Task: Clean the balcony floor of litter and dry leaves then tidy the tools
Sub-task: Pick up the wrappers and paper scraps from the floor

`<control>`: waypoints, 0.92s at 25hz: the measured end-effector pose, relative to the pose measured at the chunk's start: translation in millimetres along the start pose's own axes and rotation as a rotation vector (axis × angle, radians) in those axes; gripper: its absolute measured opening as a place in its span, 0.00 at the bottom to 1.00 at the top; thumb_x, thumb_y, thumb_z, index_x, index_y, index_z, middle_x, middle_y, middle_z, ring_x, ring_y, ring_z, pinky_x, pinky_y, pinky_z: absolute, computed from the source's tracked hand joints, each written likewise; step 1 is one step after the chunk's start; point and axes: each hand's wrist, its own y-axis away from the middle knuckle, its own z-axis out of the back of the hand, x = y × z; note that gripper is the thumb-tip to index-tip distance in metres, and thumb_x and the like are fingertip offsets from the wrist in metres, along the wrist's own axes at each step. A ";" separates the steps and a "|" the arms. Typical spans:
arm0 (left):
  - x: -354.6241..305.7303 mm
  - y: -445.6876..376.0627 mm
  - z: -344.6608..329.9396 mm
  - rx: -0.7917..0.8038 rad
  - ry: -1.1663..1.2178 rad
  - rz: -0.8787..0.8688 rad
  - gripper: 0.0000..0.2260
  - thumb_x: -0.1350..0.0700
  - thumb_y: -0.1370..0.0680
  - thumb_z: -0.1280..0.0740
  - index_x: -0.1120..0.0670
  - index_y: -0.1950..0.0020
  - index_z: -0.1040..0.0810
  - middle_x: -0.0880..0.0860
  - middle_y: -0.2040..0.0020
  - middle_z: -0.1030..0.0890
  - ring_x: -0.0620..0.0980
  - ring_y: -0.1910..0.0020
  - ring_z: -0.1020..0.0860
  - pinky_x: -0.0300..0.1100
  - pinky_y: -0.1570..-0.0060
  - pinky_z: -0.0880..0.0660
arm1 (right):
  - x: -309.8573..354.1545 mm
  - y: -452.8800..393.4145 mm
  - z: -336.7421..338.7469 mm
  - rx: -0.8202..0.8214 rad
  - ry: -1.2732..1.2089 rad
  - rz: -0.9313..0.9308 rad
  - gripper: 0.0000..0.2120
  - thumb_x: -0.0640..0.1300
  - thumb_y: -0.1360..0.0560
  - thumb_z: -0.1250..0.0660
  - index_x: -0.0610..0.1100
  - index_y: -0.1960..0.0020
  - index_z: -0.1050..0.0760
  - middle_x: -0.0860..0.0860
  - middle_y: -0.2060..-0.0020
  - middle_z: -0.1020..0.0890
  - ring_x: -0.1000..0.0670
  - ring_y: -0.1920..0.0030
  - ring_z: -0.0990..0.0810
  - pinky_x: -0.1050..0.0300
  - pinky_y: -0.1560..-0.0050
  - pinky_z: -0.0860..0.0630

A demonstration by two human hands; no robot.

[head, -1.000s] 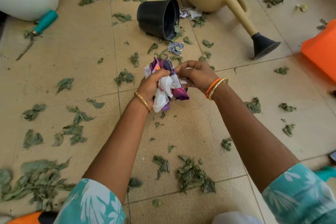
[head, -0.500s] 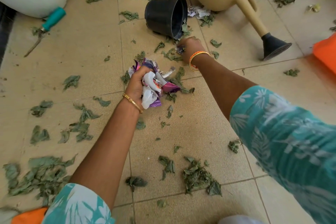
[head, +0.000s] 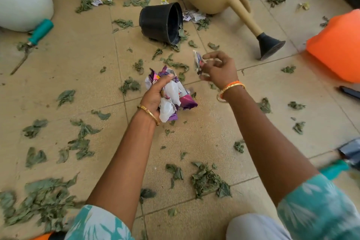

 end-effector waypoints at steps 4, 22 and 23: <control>28.1 6.2 -42.7 0.128 -0.021 0.092 0.05 0.54 0.26 0.31 0.55 0.57 0.23 0.56 0.63 0.23 0.56 0.64 0.20 0.50 0.59 0.20 | 2.5 35.1 33.3 0.141 -0.062 -0.156 0.13 0.26 0.26 0.42 0.40 0.56 0.24 0.49 0.74 0.21 0.56 0.76 0.23 0.63 0.72 0.22; 67.5 -3.0 -193.6 0.324 -0.311 0.290 0.04 0.58 0.30 0.26 0.54 0.60 0.21 0.56 0.63 0.20 0.55 0.63 0.20 0.49 0.55 0.21 | 34.5 72.2 210.9 -0.250 0.178 -0.392 0.08 0.38 0.23 0.37 0.43 0.60 0.25 0.47 0.64 0.21 0.53 0.66 0.23 0.62 0.66 0.24; 61.4 1.3 -203.7 0.331 -0.382 0.282 0.06 0.57 0.33 0.25 0.55 0.60 0.21 0.56 0.62 0.20 0.55 0.63 0.20 0.48 0.55 0.21 | 43.2 70.3 220.2 -0.257 0.189 -0.393 0.09 0.37 0.23 0.38 0.43 0.61 0.25 0.47 0.65 0.21 0.53 0.67 0.23 0.62 0.67 0.25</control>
